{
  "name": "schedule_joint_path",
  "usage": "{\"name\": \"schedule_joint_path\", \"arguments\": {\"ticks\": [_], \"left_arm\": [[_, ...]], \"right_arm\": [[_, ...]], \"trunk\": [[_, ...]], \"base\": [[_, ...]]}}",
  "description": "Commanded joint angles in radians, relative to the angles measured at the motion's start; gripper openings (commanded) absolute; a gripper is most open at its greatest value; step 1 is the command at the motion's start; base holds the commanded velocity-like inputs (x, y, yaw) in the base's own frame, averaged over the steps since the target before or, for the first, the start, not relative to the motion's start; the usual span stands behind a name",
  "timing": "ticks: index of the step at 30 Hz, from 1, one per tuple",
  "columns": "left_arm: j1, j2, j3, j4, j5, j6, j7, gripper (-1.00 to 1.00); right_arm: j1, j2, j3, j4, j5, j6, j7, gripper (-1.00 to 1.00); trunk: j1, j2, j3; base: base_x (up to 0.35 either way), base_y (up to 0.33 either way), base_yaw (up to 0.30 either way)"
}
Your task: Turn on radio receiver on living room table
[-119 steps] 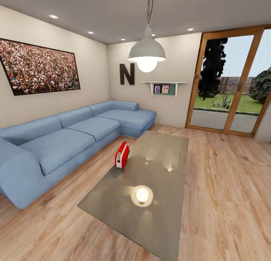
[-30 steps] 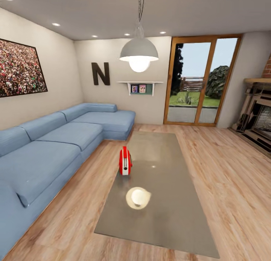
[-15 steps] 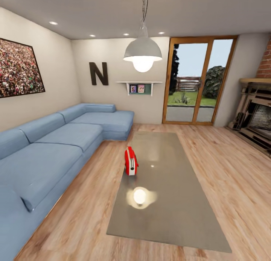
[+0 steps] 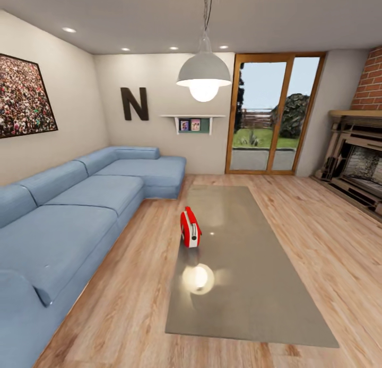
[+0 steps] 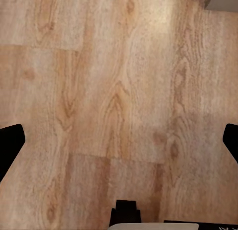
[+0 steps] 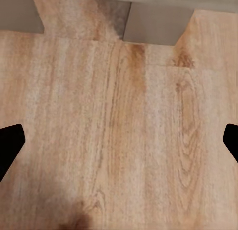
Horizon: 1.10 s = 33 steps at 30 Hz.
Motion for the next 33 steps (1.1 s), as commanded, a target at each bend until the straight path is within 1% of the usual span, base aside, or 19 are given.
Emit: {"name": "schedule_joint_path", "arguments": {"ticks": [1, 7, 10, 16, 23, 25, 27, 29, 33], "left_arm": [[0.000, 0.000, 0.000, 0.000, 0.000, 0.000, 0.000, 1.00], [0.000, 0.000, 0.000, 0.000, 0.000, 0.000, 0.003, 1.00], [0.000, -0.002, 0.000, 0.000, 0.000, -0.005, 0.029, 1.00], [0.000, -0.002, 0.000, 0.000, 0.001, -0.009, 0.039, 1.00], [0.000, -0.002, 0.000, 0.000, 0.000, -0.008, 0.041, 1.00], [0.000, -0.002, 0.000, 0.000, 0.000, -0.008, 0.041, 1.00], [0.000, -0.002, 0.000, -0.001, 0.001, -0.008, 0.041, 1.00], [0.000, -0.002, 0.000, -0.002, 0.002, -0.013, 0.041, 1.00], [0.000, -0.002, 0.000, -0.008, 0.000, -0.071, 0.042, 1.00]], "right_arm": [[0.000, 0.000, 0.000, 0.000, 0.000, 0.000, 0.000, 1.00], [0.000, 0.000, 0.000, 0.000, 0.000, 0.000, 0.000, 1.00], [0.000, 0.000, 0.000, 0.000, 0.001, 0.000, 0.000, 1.00], [0.000, 0.000, 0.000, 0.000, 0.001, 0.000, 0.000, 1.00], [0.000, 0.000, 0.000, -0.003, 0.002, 0.000, -0.001, 1.00], [0.000, -0.006, 0.000, -0.011, 0.004, 0.000, -0.002, 1.00], [0.000, -0.013, 0.000, -0.033, 0.005, 0.000, -0.002, 1.00], [0.000, -0.016, 0.001, -0.100, 0.007, 0.001, 0.000, 1.00], [0.000, -0.016, 0.003, -0.251, 0.008, 0.013, 0.003, 1.00]], "trunk": [[0.000, 0.000, 0.000], [0.000, 0.000, 0.000], [0.000, 0.000, 0.000], [0.000, 0.000, -0.003], [0.000, 0.000, -0.008], [0.000, 0.000, -0.008], [0.000, 0.000, -0.008], [0.000, 0.000, -0.008], [0.000, 0.000, -0.008]], "base": [[0.000, 0.282, -0.001], [0.000, 0.235, -0.018], [0.000, 0.055, -0.062], [0.019, 0.008, -0.009], [0.269, 0.000, -0.001], [0.326, 0.000, 0.000], [0.329, 0.000, 0.000], [0.245, 0.000, 0.000], [0.074, 0.000, 0.000]]}}
